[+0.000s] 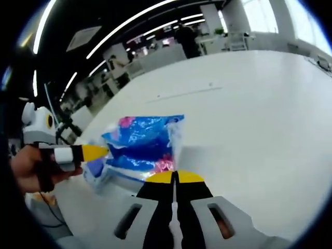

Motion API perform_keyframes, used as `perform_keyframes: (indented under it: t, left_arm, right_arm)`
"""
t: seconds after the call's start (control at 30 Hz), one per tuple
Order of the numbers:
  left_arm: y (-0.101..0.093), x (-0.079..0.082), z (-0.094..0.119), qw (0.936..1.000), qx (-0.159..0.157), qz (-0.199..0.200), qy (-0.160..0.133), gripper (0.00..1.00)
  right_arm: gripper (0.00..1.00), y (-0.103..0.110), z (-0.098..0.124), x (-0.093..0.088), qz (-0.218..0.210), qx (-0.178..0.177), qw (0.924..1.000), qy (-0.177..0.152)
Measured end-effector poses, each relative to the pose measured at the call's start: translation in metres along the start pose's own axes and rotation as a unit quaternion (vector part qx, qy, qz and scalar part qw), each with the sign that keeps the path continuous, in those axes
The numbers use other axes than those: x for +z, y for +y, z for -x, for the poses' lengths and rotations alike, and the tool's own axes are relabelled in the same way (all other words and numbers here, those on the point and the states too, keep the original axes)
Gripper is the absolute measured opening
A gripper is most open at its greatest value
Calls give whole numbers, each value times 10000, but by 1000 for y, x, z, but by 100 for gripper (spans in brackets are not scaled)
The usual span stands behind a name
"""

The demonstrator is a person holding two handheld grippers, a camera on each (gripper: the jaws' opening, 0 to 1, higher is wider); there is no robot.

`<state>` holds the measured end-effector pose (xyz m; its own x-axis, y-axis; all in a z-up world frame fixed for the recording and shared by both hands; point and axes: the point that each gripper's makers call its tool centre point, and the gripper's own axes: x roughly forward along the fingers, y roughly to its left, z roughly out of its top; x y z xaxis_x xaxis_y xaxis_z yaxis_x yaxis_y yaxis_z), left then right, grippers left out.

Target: Arrange the tabletop items into an orderly group along one side of the table until the central work area is clear of visible clutter.

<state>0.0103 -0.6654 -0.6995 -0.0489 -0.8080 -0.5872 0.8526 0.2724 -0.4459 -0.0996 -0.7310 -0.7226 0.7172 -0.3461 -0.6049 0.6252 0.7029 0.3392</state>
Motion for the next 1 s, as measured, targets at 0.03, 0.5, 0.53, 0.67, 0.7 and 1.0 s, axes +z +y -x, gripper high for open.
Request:
perform_keyframes:
  t: [0.03,0.5,0.53,0.67,0.7,1.0]
  left_arm:
    - [-2,1,-2,10000,-14,-34,12,0]
    - [-17,-12,-24,9994,-136,-173,257,0]
    - [-18,-14,-27,9993,-152,-185,274,0]
    - [-21,-20,-33,9991,-171,-177,357,0]
    - [-22,-22,-34,9989,-173,-176,391,0]
    - [-20,-37,-51,9982,-163,9,570,0]
  right_arm:
    - [0,-3,-1,2,-4,-7,10000,-7]
    - [0,-31,2,-6,-114,-187,9997,67]
    - [0,-33,3,-6,-140,-208,9997,53]
    - [0,-41,3,-10,-179,-241,9995,91]
    - [0,-43,2,-11,-198,-252,9994,105]
    - [0,-55,0,-20,-301,-370,9987,171]
